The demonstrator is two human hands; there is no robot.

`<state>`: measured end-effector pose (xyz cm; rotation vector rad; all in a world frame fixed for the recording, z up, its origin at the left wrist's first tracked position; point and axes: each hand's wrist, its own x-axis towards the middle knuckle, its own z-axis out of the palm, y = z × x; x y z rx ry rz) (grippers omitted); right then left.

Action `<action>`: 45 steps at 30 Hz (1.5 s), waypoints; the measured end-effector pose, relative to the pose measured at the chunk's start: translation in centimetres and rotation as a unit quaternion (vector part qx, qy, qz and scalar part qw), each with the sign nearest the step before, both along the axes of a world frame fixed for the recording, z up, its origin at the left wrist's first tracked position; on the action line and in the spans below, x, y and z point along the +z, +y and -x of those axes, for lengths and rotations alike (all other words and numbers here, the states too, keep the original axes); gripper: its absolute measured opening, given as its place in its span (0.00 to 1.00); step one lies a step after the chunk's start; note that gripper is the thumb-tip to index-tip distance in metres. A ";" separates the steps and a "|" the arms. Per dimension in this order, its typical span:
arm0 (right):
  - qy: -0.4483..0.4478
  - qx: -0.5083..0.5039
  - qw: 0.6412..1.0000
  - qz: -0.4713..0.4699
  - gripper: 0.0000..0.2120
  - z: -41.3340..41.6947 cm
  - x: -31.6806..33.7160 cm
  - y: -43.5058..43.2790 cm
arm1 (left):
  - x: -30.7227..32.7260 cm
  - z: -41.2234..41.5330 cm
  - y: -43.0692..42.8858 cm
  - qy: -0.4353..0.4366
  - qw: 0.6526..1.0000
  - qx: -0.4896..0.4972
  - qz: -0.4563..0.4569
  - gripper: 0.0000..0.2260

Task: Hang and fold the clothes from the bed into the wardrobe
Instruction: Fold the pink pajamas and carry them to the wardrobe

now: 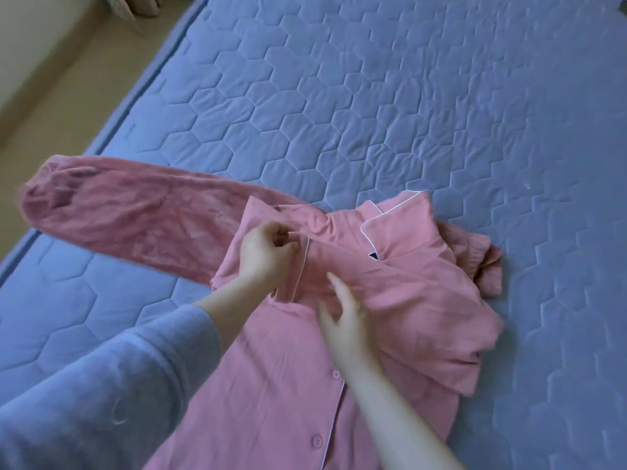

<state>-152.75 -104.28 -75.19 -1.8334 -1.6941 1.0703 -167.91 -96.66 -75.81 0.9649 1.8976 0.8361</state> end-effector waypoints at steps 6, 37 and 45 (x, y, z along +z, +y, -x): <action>-0.156 -0.013 0.987 -0.027 0.24 -4.6 -1.9 3.9 | -3.6 0.4 0.1 0.030 0.999 -0.026 0.025 0.03; -0.188 -0.102 0.972 -0.102 0.18 -12.7 -0.9 -2.4 | -1.4 -5.8 -3.0 0.278 0.936 -0.205 -0.066 0.11; -0.336 -0.101 0.934 0.070 0.25 -17.2 -4.5 -7.0 | -1.1 -12.4 -5.0 0.153 0.921 -0.354 -0.061 0.17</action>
